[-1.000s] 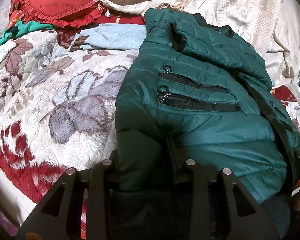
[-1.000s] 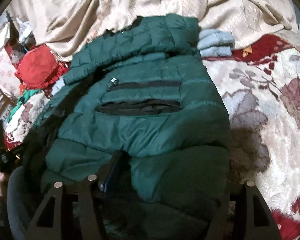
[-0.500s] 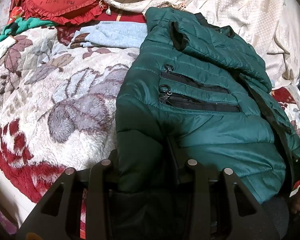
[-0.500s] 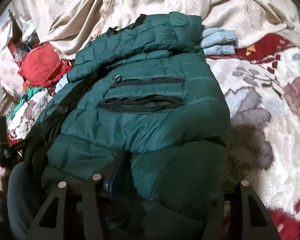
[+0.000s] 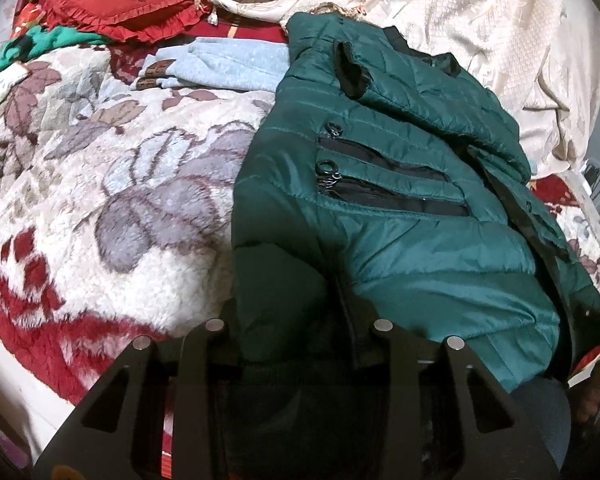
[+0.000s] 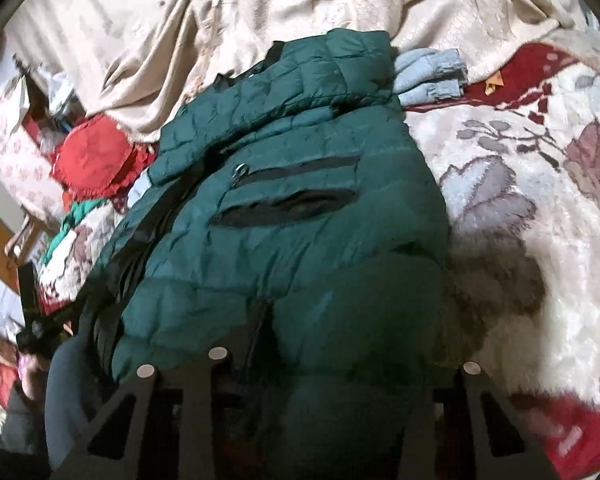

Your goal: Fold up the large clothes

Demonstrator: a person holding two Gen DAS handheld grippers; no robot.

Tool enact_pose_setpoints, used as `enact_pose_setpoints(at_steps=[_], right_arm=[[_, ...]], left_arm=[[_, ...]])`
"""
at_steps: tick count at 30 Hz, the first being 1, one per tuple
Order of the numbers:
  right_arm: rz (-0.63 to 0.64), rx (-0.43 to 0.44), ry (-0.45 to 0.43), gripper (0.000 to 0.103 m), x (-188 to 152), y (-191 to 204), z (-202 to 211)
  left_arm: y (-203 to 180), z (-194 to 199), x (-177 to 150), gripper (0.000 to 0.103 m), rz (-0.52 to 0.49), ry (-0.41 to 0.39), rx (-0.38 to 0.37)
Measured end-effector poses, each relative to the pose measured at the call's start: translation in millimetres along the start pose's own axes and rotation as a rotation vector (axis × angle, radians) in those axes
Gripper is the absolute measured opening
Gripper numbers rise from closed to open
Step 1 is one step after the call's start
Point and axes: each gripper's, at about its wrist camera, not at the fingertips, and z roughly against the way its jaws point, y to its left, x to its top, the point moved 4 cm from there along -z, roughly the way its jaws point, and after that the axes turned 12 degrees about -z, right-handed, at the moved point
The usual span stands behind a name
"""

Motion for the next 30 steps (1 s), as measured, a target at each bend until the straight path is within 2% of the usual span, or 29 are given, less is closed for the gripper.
enact_pose_setpoints(at_steps=[3, 4, 6, 7, 9, 12, 17, 24, 30], right_arm=[[-0.008, 0.025, -0.011, 0.037, 4.1, 4.4, -4.3], [0.019, 0.040, -0.031, 0.032, 5.3, 12.5, 0.8], [0.041, 0.069, -0.096, 0.022, 12.4, 23.4, 17.7], [0.036, 0.103, -0.124, 0.019, 17.2, 26.8, 27.9], [0.029, 0.150, -0.171, 0.018, 26.1, 31.2, 45.7], [0.044, 0.164, -0.205, 0.018, 35.8, 39.4, 62.9], [0.054, 0.200, -0.254, 0.017, 37.6, 51.5, 86.2], [0.055, 0.163, -0.248, 0.017, 32.4, 54.8, 108.9], [0.059, 0.131, -0.200, 0.017, 18.7, 46.0, 113.5]], left_arm=[[1.2, -3.5, 3.6, 0.033, 0.012, 0.001, -0.005], [2.2, -3.7, 5.1, 0.031, 0.019, 0.001, -0.006], [3.7, 2.7, 14.3, 0.015, 0.031, -0.012, -0.009], [3.9, 7.2, 19.5, 0.013, 0.032, -0.024, -0.006], [4.8, 23.8, 35.8, 0.012, 0.040, -0.073, -0.021], [7.1, 46.8, 59.4, 0.012, 0.040, -0.124, -0.037], [15.4, 75.8, 72.9, 0.012, 0.056, -0.182, -0.057], [10.9, 103.3, 49.9, 0.012, 0.039, -0.189, -0.079], [5.3, 115.7, 26.4, 0.012, 0.022, -0.171, -0.085]])
